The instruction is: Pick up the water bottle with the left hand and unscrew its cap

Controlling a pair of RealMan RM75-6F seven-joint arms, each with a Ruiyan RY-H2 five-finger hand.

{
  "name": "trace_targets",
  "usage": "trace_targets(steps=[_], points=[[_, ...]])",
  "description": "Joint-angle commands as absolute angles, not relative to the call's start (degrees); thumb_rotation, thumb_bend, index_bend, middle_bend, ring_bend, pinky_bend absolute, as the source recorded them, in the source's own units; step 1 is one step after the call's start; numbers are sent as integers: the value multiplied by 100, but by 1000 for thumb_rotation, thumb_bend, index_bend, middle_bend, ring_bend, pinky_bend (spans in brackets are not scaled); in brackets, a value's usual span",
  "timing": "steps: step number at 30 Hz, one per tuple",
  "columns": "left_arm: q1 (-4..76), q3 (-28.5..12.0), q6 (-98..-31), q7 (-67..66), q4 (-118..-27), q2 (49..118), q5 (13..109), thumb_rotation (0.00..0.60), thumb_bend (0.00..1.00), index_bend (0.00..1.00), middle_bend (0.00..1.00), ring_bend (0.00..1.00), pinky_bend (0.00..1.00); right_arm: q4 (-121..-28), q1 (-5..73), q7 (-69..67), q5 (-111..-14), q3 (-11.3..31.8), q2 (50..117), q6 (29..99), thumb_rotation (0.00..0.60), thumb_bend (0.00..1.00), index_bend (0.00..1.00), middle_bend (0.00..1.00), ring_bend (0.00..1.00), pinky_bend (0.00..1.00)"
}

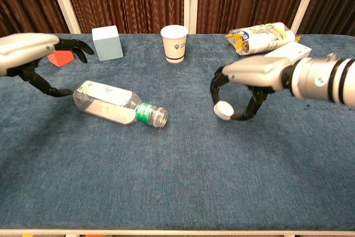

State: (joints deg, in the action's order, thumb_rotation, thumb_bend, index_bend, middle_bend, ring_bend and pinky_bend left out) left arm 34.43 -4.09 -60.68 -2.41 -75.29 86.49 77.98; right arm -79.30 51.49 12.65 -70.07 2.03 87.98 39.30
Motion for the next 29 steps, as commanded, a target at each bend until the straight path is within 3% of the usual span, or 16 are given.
trace_targets(steps=[1, 7, 18, 29], points=[[3356, -476, -6196, -147, -7557, 8534, 7770, 600, 224, 162, 217, 127, 135, -7822, 5116, 1360, -7095, 141, 8874, 3996, 600, 332, 103, 148, 0, 0], [3100, -665, -6567, -100, -7607, 8132, 7583, 600, 210, 164, 217, 127, 145, -8122, 4639, 1192, -7105, 224, 8386, 4785, 600, 332, 25, 126, 0, 0], [1875, -329, -7953, 301, -7479, 7278, 7827, 600, 207, 190, 227, 127, 146, -8876, 2498, 1073, -7264, -256, 7069, 7539, 600, 332, 15, 46, 0, 0], [924, 166, -8950, -74, -8164, 7201, 8312, 600, 195, 190, 226, 127, 136, -9089, 1294, 555, -7522, -473, 7028, 8556, 600, 332, 0, 28, 0, 0]])
